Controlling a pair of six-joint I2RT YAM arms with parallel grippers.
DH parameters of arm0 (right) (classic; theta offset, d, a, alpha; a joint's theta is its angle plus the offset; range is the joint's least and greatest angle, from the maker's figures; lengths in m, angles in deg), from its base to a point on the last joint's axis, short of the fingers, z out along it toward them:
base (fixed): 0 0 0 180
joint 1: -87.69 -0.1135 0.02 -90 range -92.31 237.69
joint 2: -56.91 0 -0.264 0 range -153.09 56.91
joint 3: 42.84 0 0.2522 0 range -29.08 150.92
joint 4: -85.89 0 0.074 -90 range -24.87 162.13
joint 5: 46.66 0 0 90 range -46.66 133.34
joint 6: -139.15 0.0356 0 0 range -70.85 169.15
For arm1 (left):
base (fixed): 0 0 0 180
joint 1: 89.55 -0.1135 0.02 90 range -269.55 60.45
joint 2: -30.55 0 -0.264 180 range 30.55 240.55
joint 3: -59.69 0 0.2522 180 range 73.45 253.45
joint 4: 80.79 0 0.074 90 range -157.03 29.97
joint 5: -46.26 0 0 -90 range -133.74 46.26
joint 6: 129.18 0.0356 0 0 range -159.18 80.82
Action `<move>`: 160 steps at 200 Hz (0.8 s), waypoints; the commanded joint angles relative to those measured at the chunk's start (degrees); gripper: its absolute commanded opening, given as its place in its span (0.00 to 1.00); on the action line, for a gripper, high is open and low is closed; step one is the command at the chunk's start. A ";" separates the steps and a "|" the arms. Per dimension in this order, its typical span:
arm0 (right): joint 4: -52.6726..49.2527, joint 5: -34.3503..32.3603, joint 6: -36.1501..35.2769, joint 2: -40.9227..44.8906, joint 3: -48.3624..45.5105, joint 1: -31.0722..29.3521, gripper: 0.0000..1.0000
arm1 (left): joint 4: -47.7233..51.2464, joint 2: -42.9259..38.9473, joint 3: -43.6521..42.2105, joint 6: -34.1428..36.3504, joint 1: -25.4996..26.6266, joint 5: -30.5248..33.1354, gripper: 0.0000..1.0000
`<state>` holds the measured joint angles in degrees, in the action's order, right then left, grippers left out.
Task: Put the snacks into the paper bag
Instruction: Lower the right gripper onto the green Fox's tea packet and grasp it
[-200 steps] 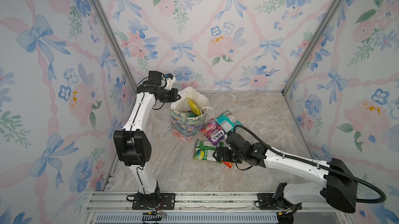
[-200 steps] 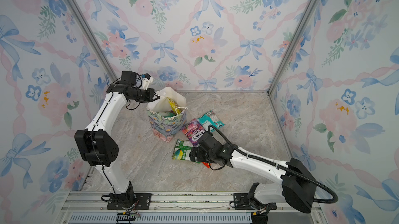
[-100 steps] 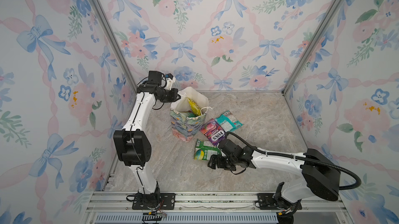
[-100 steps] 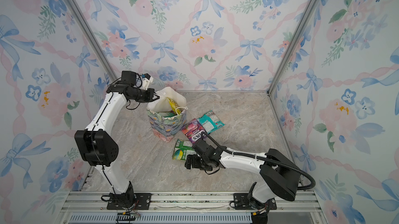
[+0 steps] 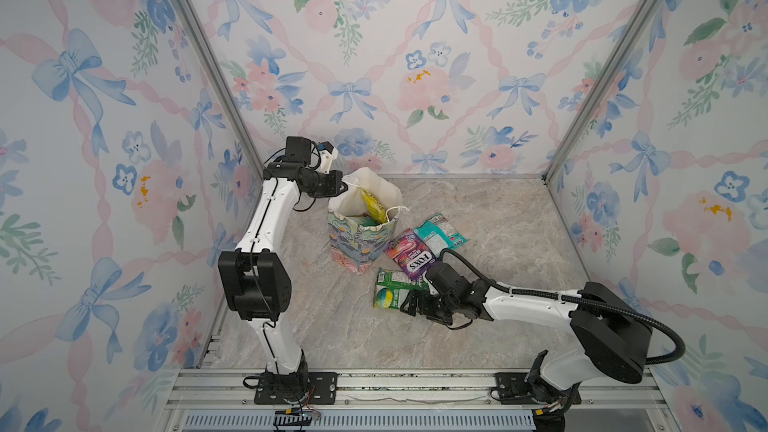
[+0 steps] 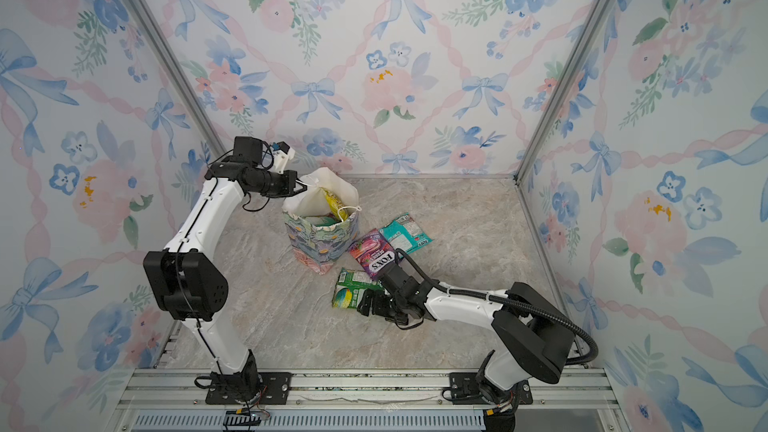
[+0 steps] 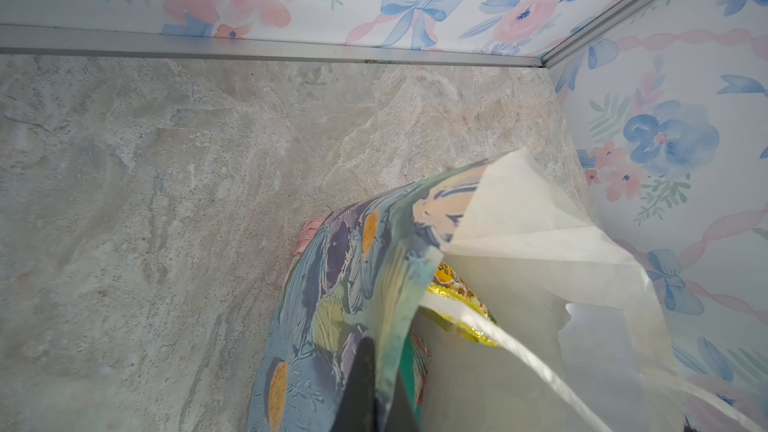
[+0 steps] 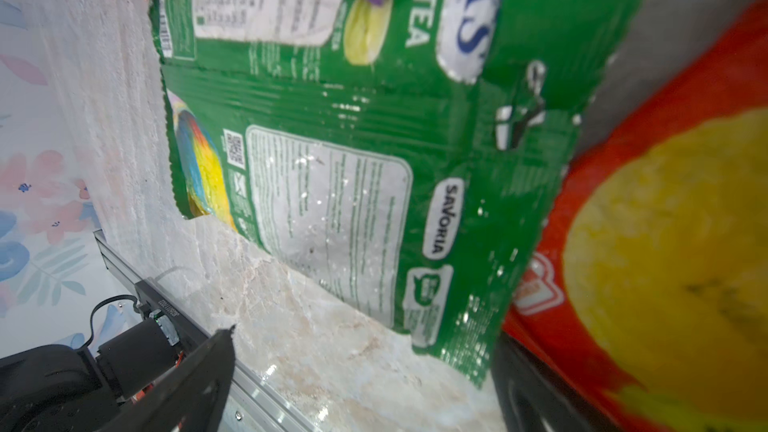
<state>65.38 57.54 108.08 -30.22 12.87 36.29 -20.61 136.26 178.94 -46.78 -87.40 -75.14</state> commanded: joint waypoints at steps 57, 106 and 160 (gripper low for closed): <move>5.95 -2.87 2.20 -3.33 -1.37 3.14 0.97 | 0.30 0.30 -0.54 -0.08 -0.29 -1.03 0.00; 8.67 -2.67 2.69 -6.63 0.06 3.14 0.82 | 0.33 0.17 -0.55 -0.05 -0.22 -1.03 0.00; 7.56 -3.65 2.64 -7.36 0.50 3.17 0.44 | 0.26 0.04 -0.55 -0.06 -0.24 -1.03 0.00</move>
<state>75.35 55.29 110.82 -36.21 13.25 38.92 -20.61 136.26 178.92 -46.78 -87.40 -75.14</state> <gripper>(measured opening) 0.483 0.048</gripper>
